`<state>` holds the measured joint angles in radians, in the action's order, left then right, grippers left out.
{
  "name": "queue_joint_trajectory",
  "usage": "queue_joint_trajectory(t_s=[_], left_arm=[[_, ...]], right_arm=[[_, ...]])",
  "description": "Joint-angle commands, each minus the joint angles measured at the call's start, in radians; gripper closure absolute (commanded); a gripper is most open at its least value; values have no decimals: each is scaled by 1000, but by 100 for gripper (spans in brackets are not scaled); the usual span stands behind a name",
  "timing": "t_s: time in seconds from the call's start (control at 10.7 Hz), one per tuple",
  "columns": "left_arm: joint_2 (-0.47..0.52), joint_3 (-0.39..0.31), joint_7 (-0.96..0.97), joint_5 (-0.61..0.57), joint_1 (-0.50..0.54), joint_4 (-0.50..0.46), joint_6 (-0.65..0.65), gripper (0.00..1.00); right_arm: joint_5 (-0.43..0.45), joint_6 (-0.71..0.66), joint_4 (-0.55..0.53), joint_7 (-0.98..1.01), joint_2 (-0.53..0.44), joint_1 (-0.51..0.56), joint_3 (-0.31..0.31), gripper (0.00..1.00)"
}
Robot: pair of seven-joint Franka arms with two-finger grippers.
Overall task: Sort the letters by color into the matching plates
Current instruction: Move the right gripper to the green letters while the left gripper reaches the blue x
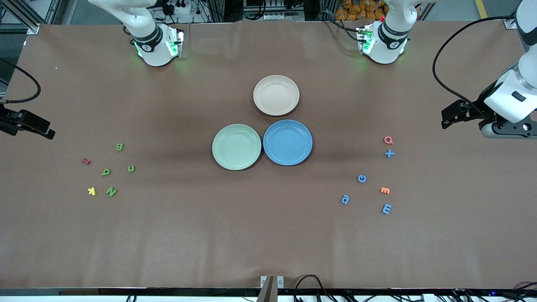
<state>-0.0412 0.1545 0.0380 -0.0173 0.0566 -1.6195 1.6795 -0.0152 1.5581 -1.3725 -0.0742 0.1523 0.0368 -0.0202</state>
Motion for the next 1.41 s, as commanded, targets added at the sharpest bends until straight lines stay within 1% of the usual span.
queue_joint_trajectory(t_s=[0.0,0.56,0.75,1.03,1.12,1.22,1.31], left_arm=[[12,-3,-27,25,6,-2,-20,0],[-42,10,-23,14,-1,0,-20,0],[-71,10,-24,16,-4,1,-9,0],[-120,10,-17,17,-4,-13,26,0],[-117,10,-16,19,5,-46,46,0],[-109,10,-39,16,17,-74,63,0],[-100,10,-5,22,12,-94,75,0]], right_arm=[[-14,-4,-10,-4,-11,8,5,0],[-14,-3,-13,-15,1,3,5,0],[-15,28,-48,-15,6,-2,5,0],[-28,123,-152,-16,1,-11,8,0],[-52,191,-218,-15,-8,-11,9,0],[-54,265,-287,-15,-22,-15,11,0],[-54,320,-336,-16,-26,-24,14,0]])
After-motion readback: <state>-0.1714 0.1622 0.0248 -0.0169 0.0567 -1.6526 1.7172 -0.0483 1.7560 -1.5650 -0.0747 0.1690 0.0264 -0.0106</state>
